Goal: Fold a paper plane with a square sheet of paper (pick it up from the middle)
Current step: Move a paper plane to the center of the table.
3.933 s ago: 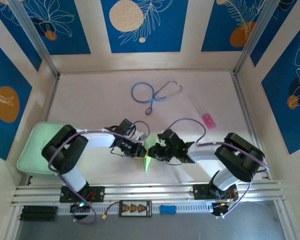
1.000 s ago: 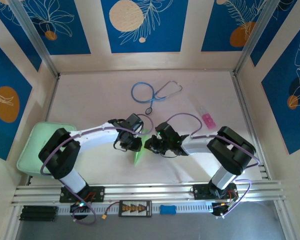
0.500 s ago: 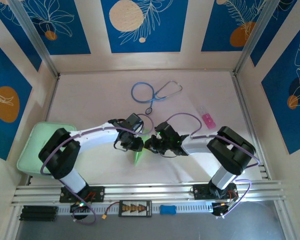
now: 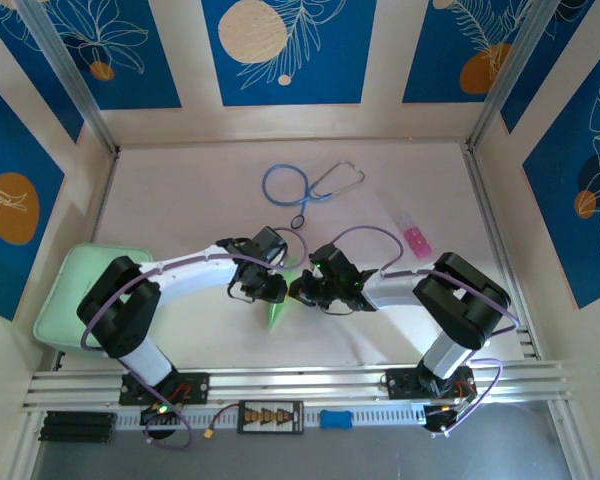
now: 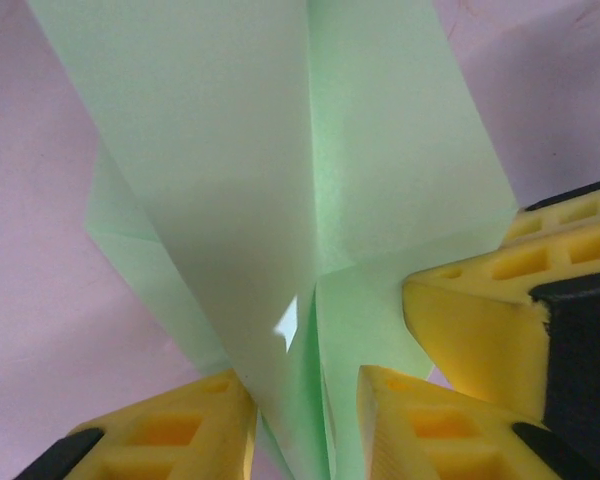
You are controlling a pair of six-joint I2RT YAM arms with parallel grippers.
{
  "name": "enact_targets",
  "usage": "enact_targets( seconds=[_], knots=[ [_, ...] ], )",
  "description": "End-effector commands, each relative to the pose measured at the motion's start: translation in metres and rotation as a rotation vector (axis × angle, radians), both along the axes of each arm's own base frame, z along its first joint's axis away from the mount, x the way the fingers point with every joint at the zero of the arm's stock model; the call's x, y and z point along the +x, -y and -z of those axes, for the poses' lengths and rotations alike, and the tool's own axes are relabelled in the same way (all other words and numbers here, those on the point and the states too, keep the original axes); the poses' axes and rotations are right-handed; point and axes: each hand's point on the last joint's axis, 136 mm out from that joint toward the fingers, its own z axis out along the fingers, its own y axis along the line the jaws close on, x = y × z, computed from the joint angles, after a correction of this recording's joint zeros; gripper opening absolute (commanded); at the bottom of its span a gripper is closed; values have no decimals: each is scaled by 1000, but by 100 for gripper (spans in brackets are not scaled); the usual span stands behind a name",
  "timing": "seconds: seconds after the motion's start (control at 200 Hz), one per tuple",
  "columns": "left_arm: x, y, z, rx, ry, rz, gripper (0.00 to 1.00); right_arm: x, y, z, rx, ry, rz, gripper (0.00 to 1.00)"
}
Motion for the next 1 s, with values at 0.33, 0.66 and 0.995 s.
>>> enact_targets(
  seconds=[0.33,0.66,0.995],
  knots=[
    [-5,-1,4,-23,9,-24,36,-4,4,10,-11,-31,1,4],
    [-7,2,10,-39,-4,-21,30,-4,4,11,-11,-35,1,4],
    [-10,5,14,-53,-23,-10,26,-4,4,10,-7,-31,2,4]
  ],
)
